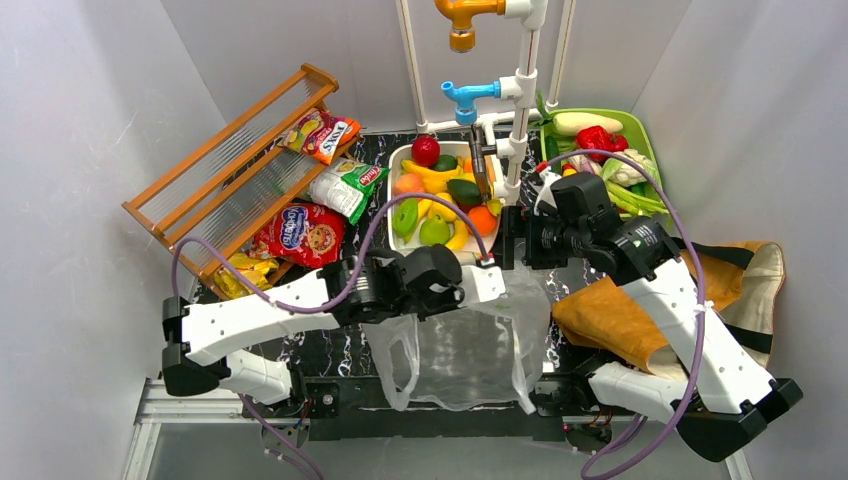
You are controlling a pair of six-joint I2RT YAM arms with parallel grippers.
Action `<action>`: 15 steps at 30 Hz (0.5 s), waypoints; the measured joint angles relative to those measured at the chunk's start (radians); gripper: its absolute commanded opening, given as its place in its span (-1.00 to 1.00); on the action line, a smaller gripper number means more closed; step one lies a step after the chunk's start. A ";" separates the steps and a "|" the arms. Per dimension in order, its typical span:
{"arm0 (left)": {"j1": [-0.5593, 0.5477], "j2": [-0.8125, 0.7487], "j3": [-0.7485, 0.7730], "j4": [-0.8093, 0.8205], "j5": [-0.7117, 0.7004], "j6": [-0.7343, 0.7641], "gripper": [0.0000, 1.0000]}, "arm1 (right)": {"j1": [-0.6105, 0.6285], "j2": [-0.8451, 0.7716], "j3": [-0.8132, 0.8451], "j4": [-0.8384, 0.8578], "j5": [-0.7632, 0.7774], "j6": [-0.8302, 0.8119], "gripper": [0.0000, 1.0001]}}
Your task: Place the mixed food into the grocery bags and tie them
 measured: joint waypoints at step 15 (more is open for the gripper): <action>0.205 -0.031 0.100 -0.060 0.120 0.021 -1.00 | -0.001 0.041 0.035 0.136 -0.345 -0.097 0.83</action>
